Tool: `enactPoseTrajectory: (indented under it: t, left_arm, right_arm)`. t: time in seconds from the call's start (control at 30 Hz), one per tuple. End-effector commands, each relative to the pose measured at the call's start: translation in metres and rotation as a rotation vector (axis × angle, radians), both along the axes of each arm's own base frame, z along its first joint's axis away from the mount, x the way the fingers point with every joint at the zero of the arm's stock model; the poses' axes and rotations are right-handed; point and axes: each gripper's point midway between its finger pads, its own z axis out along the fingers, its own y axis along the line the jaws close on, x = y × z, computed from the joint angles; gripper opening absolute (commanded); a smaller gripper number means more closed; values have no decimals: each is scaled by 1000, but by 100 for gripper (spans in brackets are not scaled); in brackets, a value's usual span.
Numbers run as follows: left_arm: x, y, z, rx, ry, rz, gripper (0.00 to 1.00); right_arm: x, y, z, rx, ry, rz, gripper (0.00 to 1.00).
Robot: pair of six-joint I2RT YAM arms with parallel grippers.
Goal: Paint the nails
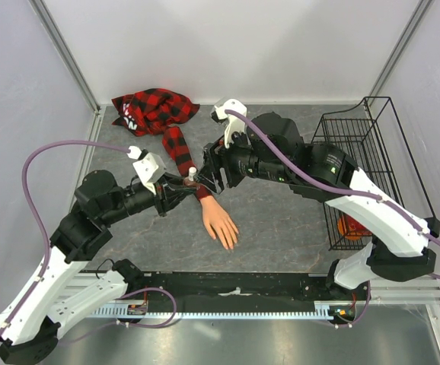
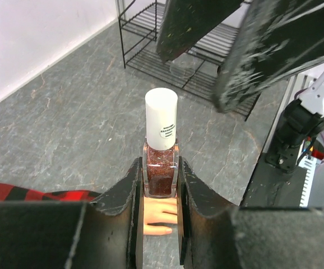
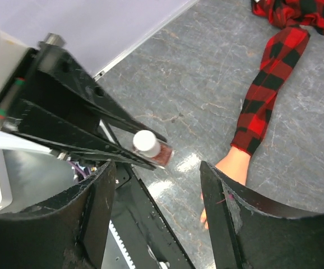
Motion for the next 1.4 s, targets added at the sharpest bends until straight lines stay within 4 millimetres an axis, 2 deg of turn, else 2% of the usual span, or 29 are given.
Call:
enactPoseTrajectory:
  t: [0.0, 0.27, 0.37, 0.5, 0.57, 0.6, 0.63, 0.67, 0.73, 0.77, 0.8, 0.87, 0.93, 1.03, 1.13, 1.2, 1.37]
  left_arm:
    - [8, 0, -2, 41, -52, 9, 2]
    - [0, -2, 3, 23, -46, -28, 2]
    - [-4, -3, 5, 13, -44, -42, 2]
    - [-14, -8, 6, 1, -32, -101, 2]
    - [-27, -14, 3, -3, -12, -185, 2]
    - [-33, -16, 4, -9, -3, -217, 2]
    - [-38, -18, 4, -13, 9, -246, 2]
    - [-48, -21, 7, -22, 12, -305, 2]
    - [-66, -21, 12, -38, 9, -381, 2]
    - [-88, -23, 14, -52, 35, -504, 2]
    - [-101, -22, 20, -62, 36, -572, 2]
    - [-126, -23, 24, -70, 103, -738, 2]
    - [-135, -23, 24, -72, 158, -810, 2]
    - [-133, -25, 23, -69, 176, -809, 2]
    - [-123, -26, 22, -64, 153, -739, 2]
    - [-109, -28, 21, -57, 135, -657, 2]
    - [-79, -29, 14, -29, 118, -486, 2]
  right_arm:
    - [-7, 3, 8, 9, -2, 42, 68]
    - [-5, 16, -1, -13, 7, 75, 59]
    - [-2, 19, -6, -28, 3, 68, 50]
    - [1, 21, -11, -46, -6, 72, 44]
    - [-1, 21, -12, -58, -23, 96, 28]
    - [-4, 19, -15, -66, -27, 113, 17]
    - [-12, 19, -16, -72, -41, 177, 0]
    - [-19, 20, -30, -97, -34, 228, 0]
    - [-43, 14, -28, -81, -66, 372, 0]
    - [-75, 14, -39, -77, -100, 615, 0]
    - [-97, 1, -33, -41, -141, 732, 0]
    - [-133, -18, -34, 43, -238, 954, 0]
    - [-140, -24, -35, 67, -282, 996, 0]
    - [-136, -24, -38, 53, -311, 982, 0]
    - [-129, -20, -45, 30, -300, 955, 0]
    - [-122, -18, -43, 20, -293, 902, 0]
    - [-106, -16, -26, 41, -300, 761, 0]
